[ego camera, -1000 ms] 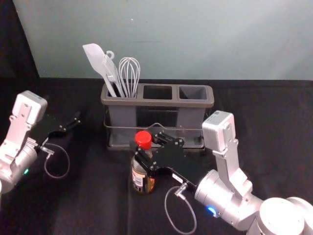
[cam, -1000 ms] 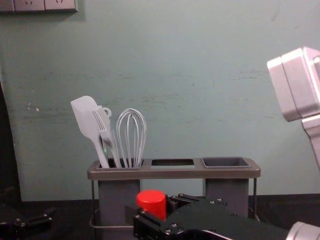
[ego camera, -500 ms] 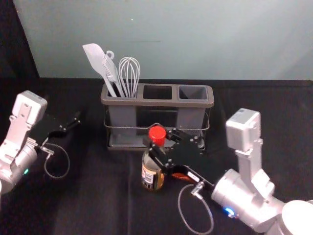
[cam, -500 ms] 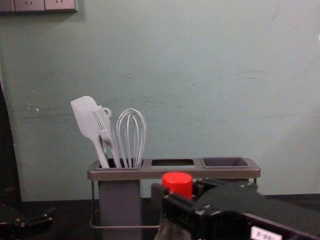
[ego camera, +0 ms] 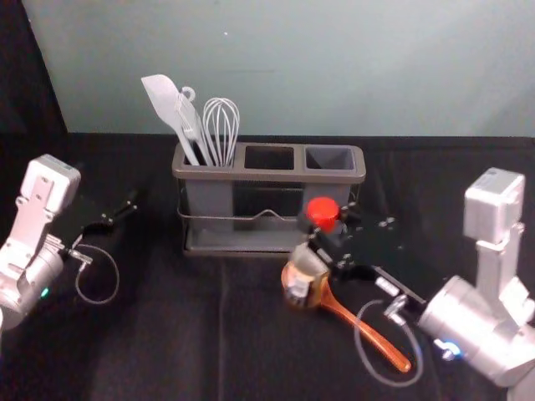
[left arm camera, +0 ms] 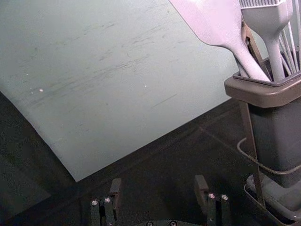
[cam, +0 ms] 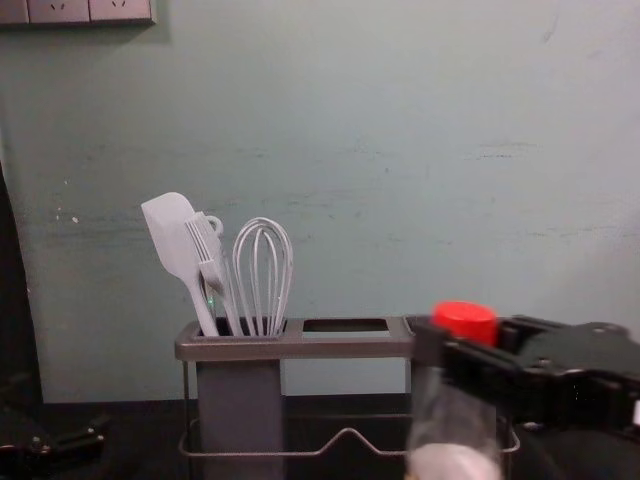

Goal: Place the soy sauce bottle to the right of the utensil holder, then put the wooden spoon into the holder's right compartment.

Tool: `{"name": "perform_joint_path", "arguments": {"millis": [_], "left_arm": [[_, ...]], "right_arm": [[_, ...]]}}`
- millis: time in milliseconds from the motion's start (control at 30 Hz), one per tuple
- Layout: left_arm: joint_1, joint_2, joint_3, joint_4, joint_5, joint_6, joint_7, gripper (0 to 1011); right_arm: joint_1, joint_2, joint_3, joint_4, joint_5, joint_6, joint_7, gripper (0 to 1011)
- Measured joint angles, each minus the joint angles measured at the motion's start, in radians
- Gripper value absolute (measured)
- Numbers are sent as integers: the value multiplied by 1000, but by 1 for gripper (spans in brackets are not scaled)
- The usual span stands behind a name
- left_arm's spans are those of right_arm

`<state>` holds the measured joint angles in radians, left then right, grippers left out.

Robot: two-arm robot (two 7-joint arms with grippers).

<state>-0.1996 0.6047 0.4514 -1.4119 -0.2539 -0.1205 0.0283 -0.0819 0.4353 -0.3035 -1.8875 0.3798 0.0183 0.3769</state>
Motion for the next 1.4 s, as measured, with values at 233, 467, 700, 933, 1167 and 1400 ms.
{"name": "perform_joint_path", "arguments": {"millis": [233, 467, 700, 933, 1167, 1400], "left_arm": [[0, 0, 0, 0, 0, 0, 0, 1000], [0, 0, 0, 0, 0, 0, 0, 1000], [0, 0, 0, 0, 0, 0, 0, 1000], [0, 0, 0, 0, 0, 0, 0, 1000], [0, 0, 0, 0, 0, 0, 0, 1000], [0, 0, 0, 0, 0, 0, 0, 1000]], "right_arm": [[12, 34, 58, 43, 34, -3, -1, 392], [29, 51, 108, 93, 48, -13, -15, 390], [72, 46, 126, 152, 50, -15, -22, 390], [121, 24, 110, 215, 42, -22, -21, 390], [187, 1, 81, 297, 15, -50, -5, 390], [222, -17, 70, 339, 2, -57, 0, 390]]}}
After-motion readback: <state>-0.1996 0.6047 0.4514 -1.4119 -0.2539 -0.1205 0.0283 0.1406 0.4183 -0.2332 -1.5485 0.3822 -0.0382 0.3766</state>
